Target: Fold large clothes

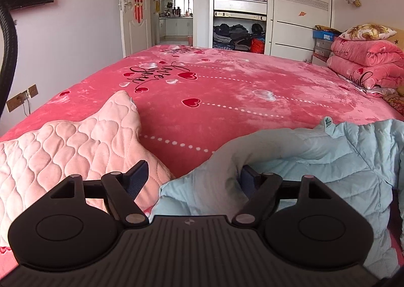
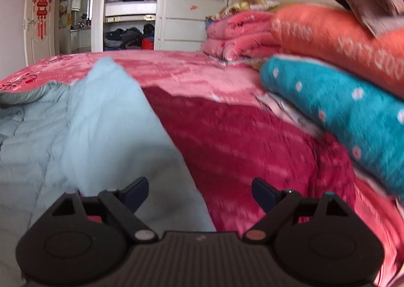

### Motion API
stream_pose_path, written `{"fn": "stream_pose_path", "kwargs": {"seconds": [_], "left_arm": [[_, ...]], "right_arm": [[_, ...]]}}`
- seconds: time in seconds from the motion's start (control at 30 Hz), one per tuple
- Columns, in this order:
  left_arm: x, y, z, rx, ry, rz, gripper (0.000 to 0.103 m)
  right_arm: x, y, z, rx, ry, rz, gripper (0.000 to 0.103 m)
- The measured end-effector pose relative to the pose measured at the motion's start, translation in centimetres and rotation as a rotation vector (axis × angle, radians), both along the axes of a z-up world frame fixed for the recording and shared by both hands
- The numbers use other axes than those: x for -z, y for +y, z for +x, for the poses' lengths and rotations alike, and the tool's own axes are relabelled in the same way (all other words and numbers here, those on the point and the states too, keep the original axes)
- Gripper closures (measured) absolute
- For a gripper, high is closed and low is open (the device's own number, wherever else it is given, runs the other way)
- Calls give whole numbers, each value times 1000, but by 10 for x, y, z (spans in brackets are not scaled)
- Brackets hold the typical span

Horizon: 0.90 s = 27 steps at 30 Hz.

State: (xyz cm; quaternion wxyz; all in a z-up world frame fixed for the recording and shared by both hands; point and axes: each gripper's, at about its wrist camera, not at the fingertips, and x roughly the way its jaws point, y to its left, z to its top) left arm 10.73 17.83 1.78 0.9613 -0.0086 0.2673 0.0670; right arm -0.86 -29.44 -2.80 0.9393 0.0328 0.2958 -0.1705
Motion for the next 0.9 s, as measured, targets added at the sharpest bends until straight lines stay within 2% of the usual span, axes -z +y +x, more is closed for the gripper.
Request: {"fn": "stream_pose_path", "kwargs": {"seconds": [0.2, 0.37, 0.4, 0.43, 0.5, 0.53, 0.6, 0.67, 0.8, 0.9], "left_arm": [[-2, -7, -65, 38, -35, 38, 7], [3, -12, -109, 63, -18, 71, 6], [4, -12, -116, 65, -10, 70, 6], [5, -12, -122, 64, -5, 72, 6], [8, -10, -132, 64, 10, 76, 6], [11, -8, -135, 73, 21, 80, 6], [17, -8, -139, 74, 40, 98, 6], [24, -7, -142, 71, 66, 100, 6], [42, -5, -147, 46, 119, 112, 6], [50, -5, -148, 44, 157, 99, 6]], "right_arm": [[28, -10, -24, 23, 42, 188, 14], [42, -21, -26, 57, 39, 355, 14], [45, -23, -25, 62, 40, 384, 17], [48, -23, -25, 63, 43, 409, 20], [52, -23, -24, 67, 50, 425, 39], [52, -24, -24, 70, 45, 421, 44], [53, -24, -25, 62, 36, 434, 70], [50, -21, -26, 54, 33, 435, 85], [25, -16, -27, 56, -30, 321, 94], [-6, -20, -27, 66, -107, 224, 95]]}}
